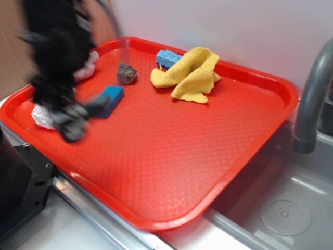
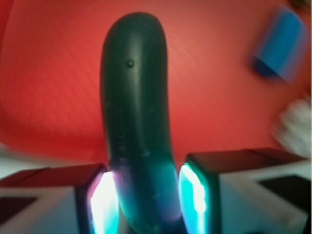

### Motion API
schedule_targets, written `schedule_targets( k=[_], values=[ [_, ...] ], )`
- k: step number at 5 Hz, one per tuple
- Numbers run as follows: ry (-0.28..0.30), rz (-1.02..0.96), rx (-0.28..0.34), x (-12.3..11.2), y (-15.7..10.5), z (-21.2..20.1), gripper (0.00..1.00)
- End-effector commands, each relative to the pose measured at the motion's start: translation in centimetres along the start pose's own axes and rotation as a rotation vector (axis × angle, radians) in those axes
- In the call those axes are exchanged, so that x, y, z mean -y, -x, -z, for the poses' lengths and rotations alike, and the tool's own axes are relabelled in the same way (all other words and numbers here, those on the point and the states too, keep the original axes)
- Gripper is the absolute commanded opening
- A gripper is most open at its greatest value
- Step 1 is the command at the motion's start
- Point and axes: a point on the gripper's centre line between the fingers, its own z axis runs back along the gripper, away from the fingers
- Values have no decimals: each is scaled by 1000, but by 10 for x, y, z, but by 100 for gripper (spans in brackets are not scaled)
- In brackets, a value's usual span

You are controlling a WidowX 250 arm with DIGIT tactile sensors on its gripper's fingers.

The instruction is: Grab the plastic pickle.

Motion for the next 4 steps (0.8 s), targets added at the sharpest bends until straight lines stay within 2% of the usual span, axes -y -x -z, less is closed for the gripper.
schedule_targets(
  k=[1, 2, 3, 4],
  values=[
    [-23, -121, 90, -41, 15, -71, 0],
    [-39, -105, 93, -49, -4, -79, 0],
    [-65, -94, 68, -48, -22, -78, 0],
    [-77, -78, 78, -47, -32, -76, 0]
  ],
)
